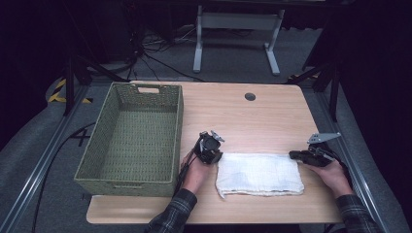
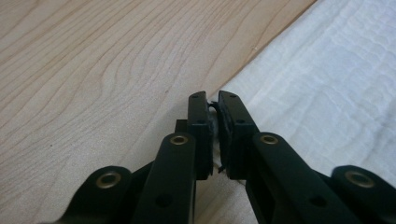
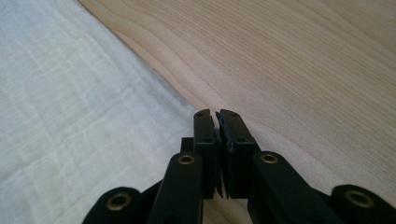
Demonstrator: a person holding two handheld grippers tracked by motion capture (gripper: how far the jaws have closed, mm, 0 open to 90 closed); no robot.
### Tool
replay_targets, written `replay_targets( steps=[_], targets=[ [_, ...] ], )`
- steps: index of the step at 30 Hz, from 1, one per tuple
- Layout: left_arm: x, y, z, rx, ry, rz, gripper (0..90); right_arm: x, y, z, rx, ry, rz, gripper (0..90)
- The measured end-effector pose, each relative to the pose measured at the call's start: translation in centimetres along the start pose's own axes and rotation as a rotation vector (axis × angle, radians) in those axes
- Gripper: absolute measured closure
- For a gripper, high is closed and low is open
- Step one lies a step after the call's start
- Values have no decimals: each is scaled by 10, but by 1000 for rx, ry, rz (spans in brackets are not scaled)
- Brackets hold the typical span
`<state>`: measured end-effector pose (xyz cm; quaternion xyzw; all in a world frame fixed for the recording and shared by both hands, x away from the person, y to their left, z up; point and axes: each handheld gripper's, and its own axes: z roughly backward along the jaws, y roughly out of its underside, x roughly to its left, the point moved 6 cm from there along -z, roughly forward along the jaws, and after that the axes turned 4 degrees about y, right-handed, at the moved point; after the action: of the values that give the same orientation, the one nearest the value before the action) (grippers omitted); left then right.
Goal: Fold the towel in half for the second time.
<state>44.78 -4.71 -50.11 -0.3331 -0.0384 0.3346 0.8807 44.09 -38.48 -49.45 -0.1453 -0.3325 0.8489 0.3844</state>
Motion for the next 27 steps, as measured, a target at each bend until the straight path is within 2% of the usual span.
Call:
replay_targets(
  steps=[4,5,7,8,10,12,14,18,22,23,27],
  targets=[
    [1,-1,0,-5,-18,2,872,-1,0,0,0,20,5,872],
    [1,-3,1,-27,-27,14,873,-3,-1,1,-4,33,8,877],
    [1,-5,4,-40,-33,12,874,-5,-2,2,-7,41,8,878],
    [2,-9,7,-68,-46,6,875,-7,-5,3,-19,48,3,879],
    [3,-15,14,-89,-62,14,875,-11,-11,8,-47,64,4,880],
    [4,-24,21,-136,-80,-1,875,-15,-20,12,-76,87,6,882],
    [4,-28,27,-143,-97,-11,875,-17,-26,14,-92,99,11,882],
    [0,-24,32,-169,-76,-14,874,-14,-28,18,-107,104,21,882],
    [-9,-21,39,-177,-86,-54,874,-8,-25,31,-140,93,22,882],
    [-12,-21,41,-185,-96,-66,874,-6,-24,33,-144,91,22,882],
    [-19,-20,47,-188,-91,-95,874,2,-17,41,-145,83,39,882]
  ],
)
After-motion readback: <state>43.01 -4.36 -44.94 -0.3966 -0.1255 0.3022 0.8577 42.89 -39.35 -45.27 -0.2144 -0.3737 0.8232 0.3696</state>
